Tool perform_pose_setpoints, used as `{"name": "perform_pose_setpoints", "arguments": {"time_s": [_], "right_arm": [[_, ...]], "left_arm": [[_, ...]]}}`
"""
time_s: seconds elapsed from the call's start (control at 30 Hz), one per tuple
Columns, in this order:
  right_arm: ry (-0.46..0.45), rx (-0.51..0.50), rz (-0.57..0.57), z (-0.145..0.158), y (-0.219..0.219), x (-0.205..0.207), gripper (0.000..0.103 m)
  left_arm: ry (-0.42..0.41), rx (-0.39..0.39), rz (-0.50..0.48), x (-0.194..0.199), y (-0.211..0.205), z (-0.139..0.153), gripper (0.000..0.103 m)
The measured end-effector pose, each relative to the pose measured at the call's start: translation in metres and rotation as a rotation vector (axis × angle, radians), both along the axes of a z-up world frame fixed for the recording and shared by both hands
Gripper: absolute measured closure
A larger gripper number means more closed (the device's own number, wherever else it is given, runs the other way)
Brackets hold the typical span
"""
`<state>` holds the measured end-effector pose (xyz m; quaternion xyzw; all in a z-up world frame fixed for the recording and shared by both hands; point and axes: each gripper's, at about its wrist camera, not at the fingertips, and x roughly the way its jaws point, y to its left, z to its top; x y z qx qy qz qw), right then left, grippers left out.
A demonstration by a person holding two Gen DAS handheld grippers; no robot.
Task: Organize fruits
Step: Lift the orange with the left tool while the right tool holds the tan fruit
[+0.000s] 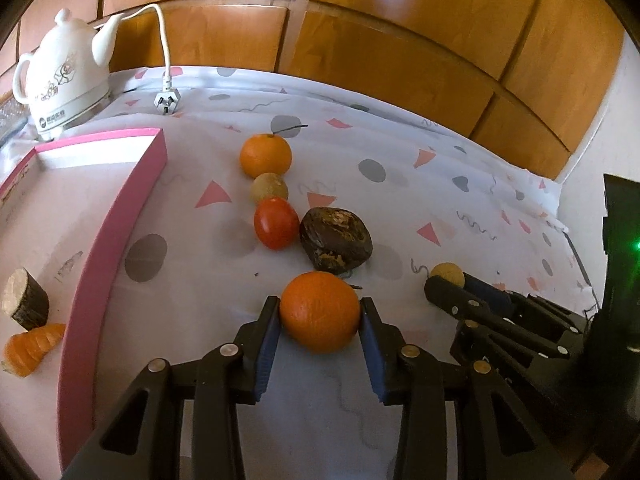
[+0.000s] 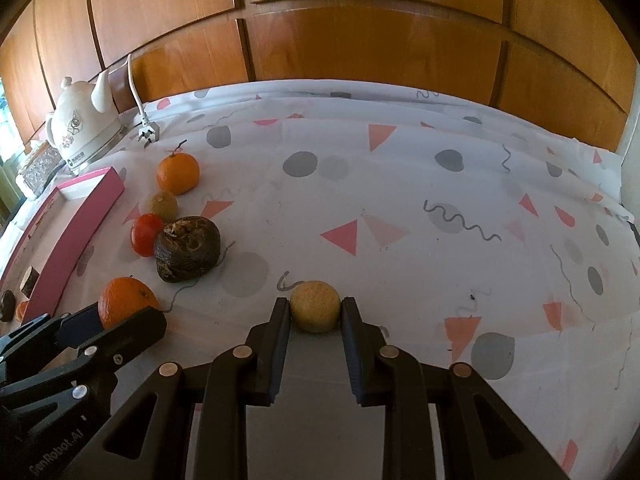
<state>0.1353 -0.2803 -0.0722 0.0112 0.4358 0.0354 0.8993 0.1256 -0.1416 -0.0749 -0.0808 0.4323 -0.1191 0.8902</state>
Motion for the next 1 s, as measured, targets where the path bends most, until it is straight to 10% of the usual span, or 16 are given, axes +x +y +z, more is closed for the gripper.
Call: {"name": "perform_pose_setpoints", "arguments": {"time_s": [1.0], "right_arm": [[0.001, -0.004, -0.016, 0.001, 0.004, -0.018, 0.077]], "left_arm": [[-0.012, 0.052, 0.0, -0.024, 0.025, 0.015, 0.065]]}}
